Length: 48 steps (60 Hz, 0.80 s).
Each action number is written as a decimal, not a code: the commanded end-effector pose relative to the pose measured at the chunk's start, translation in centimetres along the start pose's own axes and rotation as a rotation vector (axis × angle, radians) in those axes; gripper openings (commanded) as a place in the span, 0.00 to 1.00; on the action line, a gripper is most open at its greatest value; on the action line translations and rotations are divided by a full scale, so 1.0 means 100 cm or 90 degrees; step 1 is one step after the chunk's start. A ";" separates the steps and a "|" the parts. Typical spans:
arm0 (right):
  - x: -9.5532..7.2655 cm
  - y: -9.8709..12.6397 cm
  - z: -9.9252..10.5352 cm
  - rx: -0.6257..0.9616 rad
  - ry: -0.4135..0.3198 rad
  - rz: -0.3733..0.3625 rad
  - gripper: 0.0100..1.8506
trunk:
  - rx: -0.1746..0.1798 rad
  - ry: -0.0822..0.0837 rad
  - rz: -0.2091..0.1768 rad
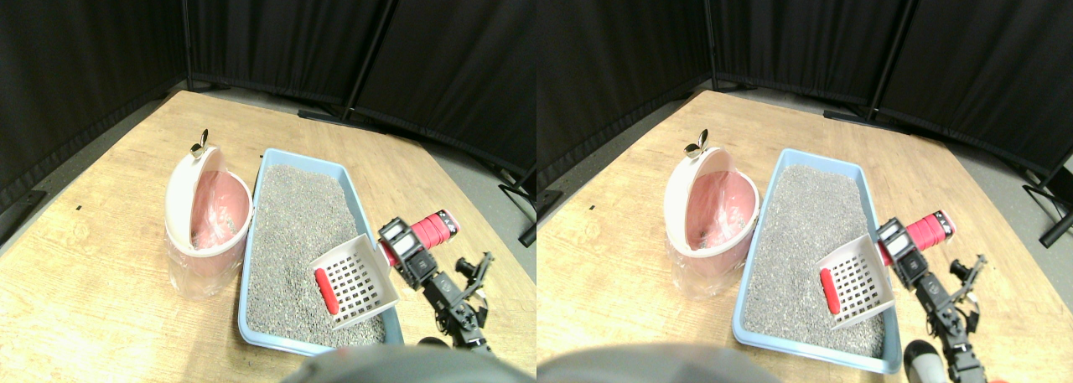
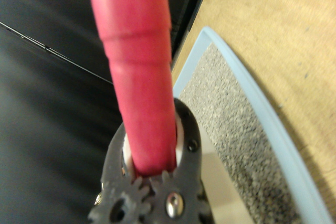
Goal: Scoop (unimanual)
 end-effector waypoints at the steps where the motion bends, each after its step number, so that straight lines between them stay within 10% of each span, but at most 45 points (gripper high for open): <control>1: 0.003 0.023 0.002 0.039 -0.005 0.114 0.02 | -0.012 0.018 0.015; 30: 0.012 -0.055 0.001 0.302 0.069 -0.079 0.02 | -0.010 0.015 0.010; 48: 0.002 -0.064 -0.015 0.413 0.054 -0.134 0.02 | -0.012 0.014 0.007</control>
